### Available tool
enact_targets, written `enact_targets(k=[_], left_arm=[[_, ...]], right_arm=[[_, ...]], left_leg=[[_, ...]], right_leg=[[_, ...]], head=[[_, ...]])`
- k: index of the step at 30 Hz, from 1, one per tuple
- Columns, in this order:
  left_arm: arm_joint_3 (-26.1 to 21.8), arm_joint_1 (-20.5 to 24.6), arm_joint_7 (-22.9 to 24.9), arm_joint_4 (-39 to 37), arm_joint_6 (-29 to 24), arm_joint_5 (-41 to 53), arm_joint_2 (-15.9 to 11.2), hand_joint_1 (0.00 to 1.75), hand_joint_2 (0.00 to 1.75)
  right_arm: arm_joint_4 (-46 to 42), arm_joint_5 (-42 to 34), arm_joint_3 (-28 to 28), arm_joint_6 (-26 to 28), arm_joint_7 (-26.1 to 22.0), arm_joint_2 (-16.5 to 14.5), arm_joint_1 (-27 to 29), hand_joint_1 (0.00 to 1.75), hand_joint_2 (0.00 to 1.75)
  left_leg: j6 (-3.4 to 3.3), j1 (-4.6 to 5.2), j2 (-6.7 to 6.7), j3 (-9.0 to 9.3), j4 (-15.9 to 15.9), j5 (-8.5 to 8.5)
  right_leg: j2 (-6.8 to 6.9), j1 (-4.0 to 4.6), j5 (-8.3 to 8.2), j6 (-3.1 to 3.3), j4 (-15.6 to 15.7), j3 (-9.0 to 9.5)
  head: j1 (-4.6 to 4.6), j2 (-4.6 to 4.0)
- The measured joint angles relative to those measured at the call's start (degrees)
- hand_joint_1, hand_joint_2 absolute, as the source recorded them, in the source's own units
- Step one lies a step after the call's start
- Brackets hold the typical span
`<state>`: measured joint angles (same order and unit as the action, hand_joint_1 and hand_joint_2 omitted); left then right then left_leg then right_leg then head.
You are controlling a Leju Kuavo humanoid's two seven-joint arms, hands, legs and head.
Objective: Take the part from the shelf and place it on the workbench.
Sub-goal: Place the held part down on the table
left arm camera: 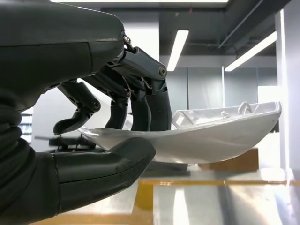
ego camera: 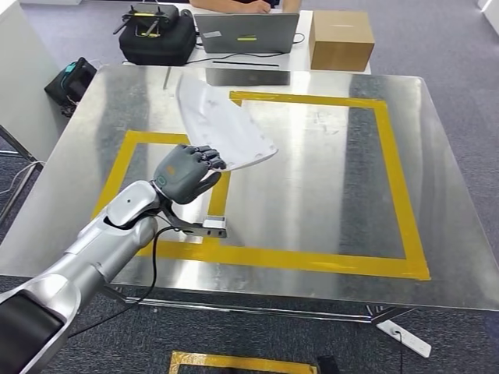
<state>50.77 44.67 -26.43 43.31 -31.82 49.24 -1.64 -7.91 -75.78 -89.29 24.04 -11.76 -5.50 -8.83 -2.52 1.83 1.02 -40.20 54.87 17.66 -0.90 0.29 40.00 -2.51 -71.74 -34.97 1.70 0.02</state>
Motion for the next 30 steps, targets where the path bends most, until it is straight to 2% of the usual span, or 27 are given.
enact_targets(k=[1,2,4,5,6,7,9,11,13,15,16,17,18,20,22,23,26,27,30], left_arm=[[-0.09,-0.50,-0.05,-0.38,0.04,-0.43,-0.02,1.75,1.75],[-0.24,-0.89,-0.15,-0.68,0.04,-0.81,-0.04,1.75,1.75],[-0.69,-1.03,-0.41,-0.98,-0.02,-1.42,-0.03,1.75,1.75],[-0.93,-0.82,-0.50,-1.04,-0.05,-1.66,-0.03,1.75,1.75],[-1.17,-0.61,-0.55,-1.08,-0.09,-1.83,-0.03,1.75,1.75],[-1.39,-0.45,-0.55,-1.13,-0.13,-1.91,-0.04,1.75,1.75],[-1.77,-0.35,-0.51,-1.26,-0.33,-1.86,-0.08,1.75,1.75],[-2.18,-0.34,-0.31,-1.34,-0.70,-1.63,-0.14,1.75,1.75],[-2.64,-0.31,-0.05,-1.45,-1.16,-1.39,-0.29,1.75,1.75],[-2.88,-0.47,0.13,-1.64,-1.45,-1.17,-0.47,1.75,1.75],[-2.94,-0.63,0.36,-1.76,-1.48,-0.95,-0.57,1.75,1.75],[-3.02,-0.75,0.80,-1.88,-1.45,-0.61,-0.72,1.75,1.75],[-3.14,-0.79,1.49,-2.04,-1.38,-0.18,-0.89,1.75,1.75],[-3.46,-0.48,2.94,-2.43,-1.21,0.60,-1.21,1.75,1.75],[-3.68,0.00,3.65,-2.81,-1.10,1.01,-1.40,1.75,1.75],[-3.74,0.12,3.75,-2.98,-1.07,1.12,-1.46,1.75,1.75],[-3.82,0.03,4.15,-3.56,-0.67,1.34,-1.72,1.75,1.75],[-3.87,0.05,4.51,-3.84,-0.30,1.49,-1.78,1.75,1.75],[-4.27,0.25,5.83,-5.18,0.79,1.90,-1.84,1.75,1.75]], right_arm=[[0.00,-0.09,0.00,0.00,0.00,0.01,0.12,0.00,0.00],[0.00,-0.18,0.00,0.00,0.01,0.02,0.21,0.00,0.00],[0.00,-0.26,0.00,0.01,-0.01,0.02,0.20,0.00,0.00],[0.00,-0.30,0.00,0.02,-0.02,0.02,0.10,0.00,0.00],[0.00,-0.32,0.00,0.02,-0.04,0.02,0.01,0.00,0.00],[0.00,-0.35,0.00,0.02,-0.04,0.02,-0.01,0.00,0.00],[-0.01,-0.40,0.00,0.02,-0.05,-0.01,0.07,0.00,0.00],[-0.01,-0.43,0.00,0.06,-0.06,-0.02,0.07,0.00,0.00],[0.00,-0.43,0.00,0.14,-0.08,-0.01,-0.06,0.00,0.00],[0.00,-0.38,0.00,0.22,-0.08,0.00,-0.09,0.00,0.00],[0.00,-0.33,0.00,0.26,-0.07,0.01,-0.08,0.00,0.00],[0.00,-0.29,0.00,0.30,-0.05,0.01,-0.08,0.00,0.00],[0.00,-0.26,-0.01,0.34,-0.05,0.01,-0.08,0.00,0.00],[0.00,-0.24,-0.01,0.46,-0.02,-0.01,-0.11,0.00,0.00],[0.00,-0.24,-0.01,0.62,0.02,-0.01,-0.19,0.00,0.00],[0.00,-0.24,-0.01,0.68,0.03,-0.01,-0.21,0.00,0.00],[0.00,-0.26,-0.02,0.76,0.05,-0.01,-0.17,0.00,0.00],[0.00,-0.28,-0.02,0.76,0.05,-0.01,-0.18,0.00,0.00],[0.00,-0.40,-0.02,0.75,0.05,-0.01,-0.36,0.00,0.00]], left_leg=[[-0.11,0.10,0.01,0.34,0.09,0.34],[-0.17,0.19,0.03,0.66,0.24,0.68],[-0.17,0.35,0.08,1.17,0.69,1.35],[-0.09,0.49,0.12,1.29,1.00,1.63],[0.00,0.61,0.14,1.30,1.28,1.79],[0.10,0.70,0.17,1.26,1.49,1.87],[0.32,0.86,0.20,1.18,1.73,1.85],[1.14,0.90,0.13,0.71,2.83,2.71],[2.43,0.33,-0.01,-1.50,7.88,5.56],[3.40,-0.67,-0.15,-4.91,15.27,8.60],[3.74,-1.11,-0.20,-5.94,17.42,9.01],[4.02,-1.50,-0.24,-6.03,17.58,8.44],[4.26,-1.85,-0.27,-5.00,15.60,6.97],[4.74,-2.37,-0.46,-1.01,8.36,3.63],[4.65,-2.50,-0.54,1.96,3.05,2.75],[4.54,-2.50,-0.51,2.45,2.13,3.01],[4.28,-2.46,-0.26,2.50,1.75,3.12],[4.13,-2.41,-0.16,2.50,1.75,3.15],[3.58,-2.29,-0.02,2.50,1.75,3.23]], right_leg=[[0.00,0.33,-0.49,0.17,-1.65,-1.63],[0.00,0.57,-2.42,0.23,-0.95,-2.28],[0.02,0.79,-8.56,0.25,5.60,-1.29],[0.03,0.78,-10.97,0.31,9.12,-0.24],[0.02,0.77,-12.41,0.49,11.56,0.56],[0.00,0.77,-12.99,0.69,12.78,1.05],[-0.05,0.65,-13.09,1.17,13.06,1.37],[-0.02,0.21,-13.32,1.62,13.26,1.60],[0.07,-0.26,-13.40,1.94,13.41,1.85],[0.17,-0.64,-13.34,1.99,13.41,1.98],[0.21,-0.86,-13.29,1.94,13.40,2.03],[0.22,-1.10,-13.22,1.84,13.40,2.11],[0.21,-1.34,-13.12,1.67,13.40,2.24],[0.19,-1.64,-12.74,0.99,13.34,2.56],[0.18,-1.58,-12.34,0.14,13.24,2.66],[0.18,-1.45,-12.19,0.10,13.22,2.65],[0.37,-1.38,-12.23,1.30,13.69,2.97],[0.48,-1.39,-12.33,1.46,13.97,3.12],[0.64,-1.44,-12.62,1.04,14.75,3.56]], head=[[0.01,0.00],[0.02,0.00],[0.02,0.00],[0.02,0.00],[0.03,0.00],[0.06,0.00],[0.06,0.00],[0.24,0.00],[0.59,0.00],[0.74,0.00],[0.76,0.00],[0.77,0.00],[0.78,0.00],[0.83,0.00],[0.85,0.00],[0.84,0.00],[0.67,0.00],[0.65,0.00],[0.66,0.00]])
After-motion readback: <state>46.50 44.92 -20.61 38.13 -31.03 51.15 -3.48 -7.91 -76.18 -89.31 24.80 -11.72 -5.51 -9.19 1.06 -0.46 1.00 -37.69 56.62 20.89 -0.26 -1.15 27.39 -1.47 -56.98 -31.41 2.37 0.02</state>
